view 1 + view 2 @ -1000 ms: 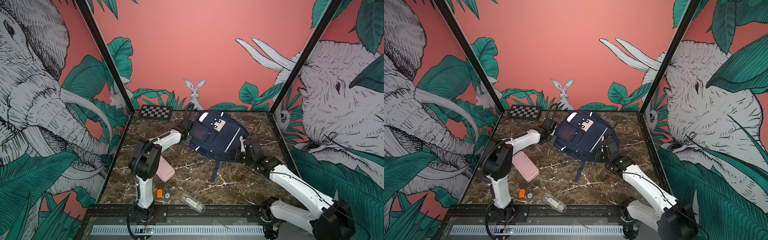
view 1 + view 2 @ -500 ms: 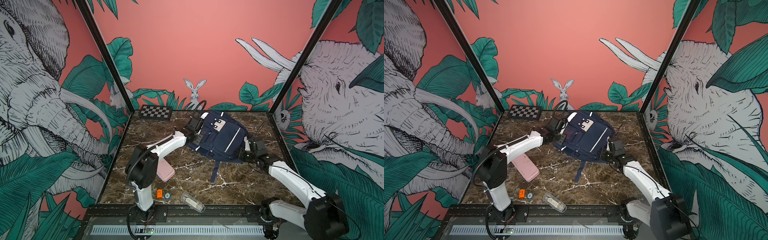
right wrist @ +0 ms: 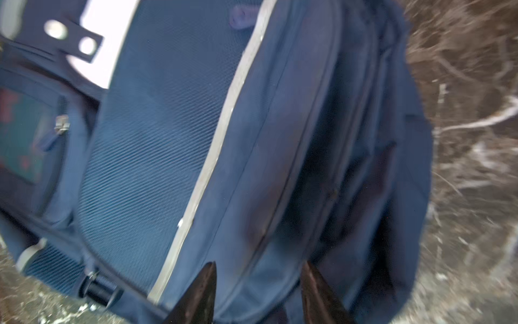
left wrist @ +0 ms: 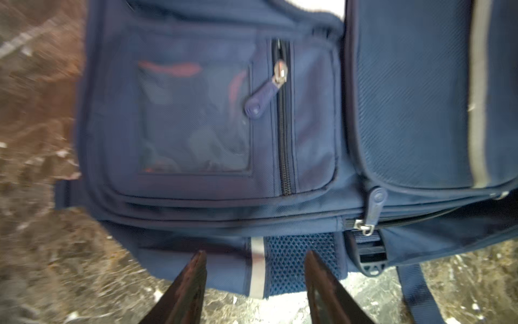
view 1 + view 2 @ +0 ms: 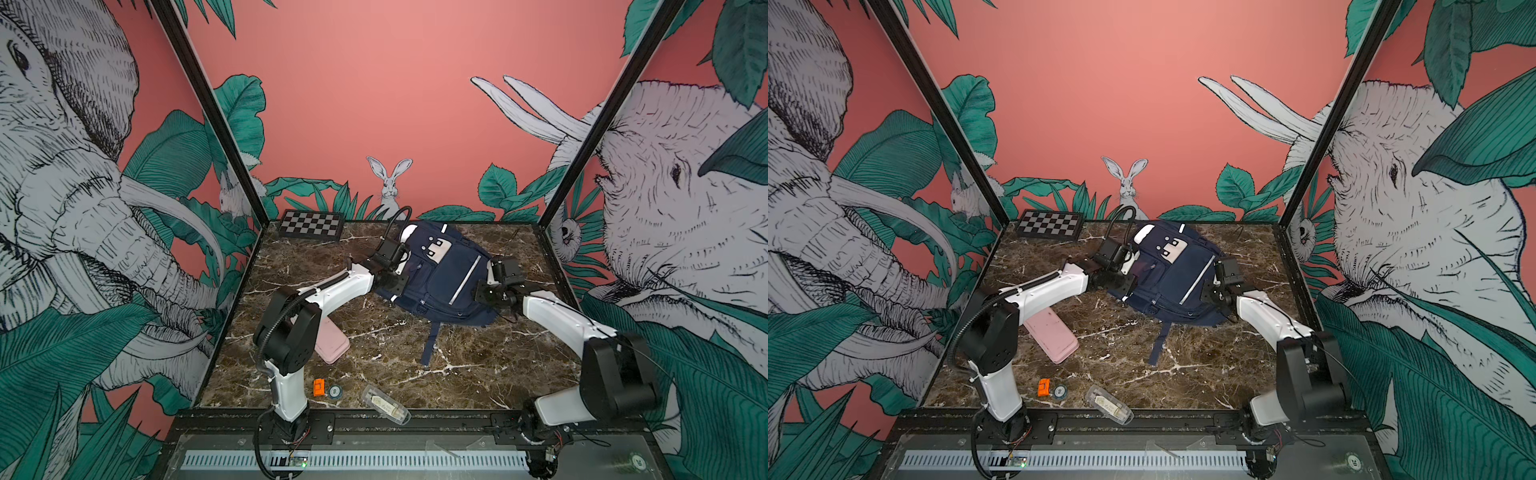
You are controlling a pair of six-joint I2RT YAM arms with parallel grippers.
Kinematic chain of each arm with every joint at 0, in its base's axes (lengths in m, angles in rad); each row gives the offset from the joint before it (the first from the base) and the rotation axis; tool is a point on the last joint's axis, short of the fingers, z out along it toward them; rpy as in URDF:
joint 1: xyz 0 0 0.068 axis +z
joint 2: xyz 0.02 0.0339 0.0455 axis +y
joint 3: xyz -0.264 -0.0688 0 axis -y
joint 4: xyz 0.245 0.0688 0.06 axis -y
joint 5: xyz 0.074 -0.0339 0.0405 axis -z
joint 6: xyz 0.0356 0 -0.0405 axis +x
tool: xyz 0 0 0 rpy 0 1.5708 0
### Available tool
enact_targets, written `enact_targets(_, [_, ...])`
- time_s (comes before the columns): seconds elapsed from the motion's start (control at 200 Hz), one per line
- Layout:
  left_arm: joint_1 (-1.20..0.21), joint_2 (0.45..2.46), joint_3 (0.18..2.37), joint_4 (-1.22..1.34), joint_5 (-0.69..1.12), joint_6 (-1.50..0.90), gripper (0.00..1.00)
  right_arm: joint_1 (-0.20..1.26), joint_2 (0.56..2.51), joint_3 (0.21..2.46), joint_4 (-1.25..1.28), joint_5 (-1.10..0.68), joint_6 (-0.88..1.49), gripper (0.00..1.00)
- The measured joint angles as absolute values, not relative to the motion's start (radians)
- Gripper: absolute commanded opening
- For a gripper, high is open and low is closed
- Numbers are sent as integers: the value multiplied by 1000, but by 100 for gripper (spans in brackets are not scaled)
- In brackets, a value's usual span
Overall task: Pack books, pencil case, and school supplies into a backpack
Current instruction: Rotate the student bag at the center of the table.
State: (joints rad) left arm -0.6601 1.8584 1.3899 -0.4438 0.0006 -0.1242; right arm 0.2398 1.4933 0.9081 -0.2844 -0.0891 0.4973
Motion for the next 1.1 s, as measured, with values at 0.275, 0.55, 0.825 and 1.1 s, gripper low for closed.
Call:
enact_targets(0.275, [-643, 1964, 1386, -474, -72, -142, 58, 352, 1549, 856, -218, -120, 509, 46])
enact_targets(0.55, [-487, 1941, 1340, -468, -136, -181, 58, 592, 1595, 850, -127, -173, 608, 47])
enact_targets(0.825, [-463, 1705, 1219, -460, -127, -201, 66, 648, 1600, 938, -191, -173, 620, 54])
enact_targets(1.1, [-466, 1320, 1079, -506, -142, -332, 79, 665, 1493, 1079, -282, -177, 592, 59])
